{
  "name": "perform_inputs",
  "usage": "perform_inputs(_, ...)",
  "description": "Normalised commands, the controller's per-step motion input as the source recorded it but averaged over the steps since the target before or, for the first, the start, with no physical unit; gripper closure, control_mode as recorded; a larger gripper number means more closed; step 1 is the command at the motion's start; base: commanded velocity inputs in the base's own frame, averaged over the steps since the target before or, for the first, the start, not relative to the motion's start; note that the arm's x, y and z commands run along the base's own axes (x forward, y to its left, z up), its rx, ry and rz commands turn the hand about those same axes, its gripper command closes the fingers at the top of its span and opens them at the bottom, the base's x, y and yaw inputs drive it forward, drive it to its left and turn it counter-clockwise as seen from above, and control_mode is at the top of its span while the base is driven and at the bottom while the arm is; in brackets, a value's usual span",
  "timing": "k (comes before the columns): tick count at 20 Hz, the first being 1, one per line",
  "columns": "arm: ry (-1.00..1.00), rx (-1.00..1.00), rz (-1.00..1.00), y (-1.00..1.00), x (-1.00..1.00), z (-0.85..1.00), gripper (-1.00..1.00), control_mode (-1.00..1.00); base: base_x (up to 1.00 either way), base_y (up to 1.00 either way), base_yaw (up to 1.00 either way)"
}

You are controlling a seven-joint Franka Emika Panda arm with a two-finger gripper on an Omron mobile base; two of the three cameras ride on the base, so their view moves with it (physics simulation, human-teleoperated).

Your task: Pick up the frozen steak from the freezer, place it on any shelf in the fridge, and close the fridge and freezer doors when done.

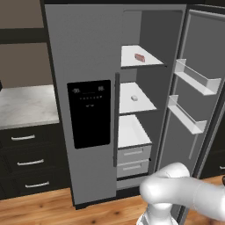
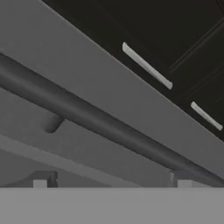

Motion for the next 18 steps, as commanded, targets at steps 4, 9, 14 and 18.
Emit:
perform_inputs(4,-0.03,0.03,0.0,-0.11,0.61,-0.19,-1.0,-1.0,0.0,0.0,0.0)
perform_inputs(9,-0.06,0.08,0.0,0.0,0.53,-0.17,-1.0,-1.0,0.0,0.0,0.0)
perform_inputs(14,-0.02,0.16,0.0,0.12,0.53,-0.04,-1.0,-1.0,0.0,0.0,0.0)
perform_inputs(18,-0.02,0.19,0.0,0.67,0.38,0.0,-1.0,-1.0,0.0,0.0,0.0)
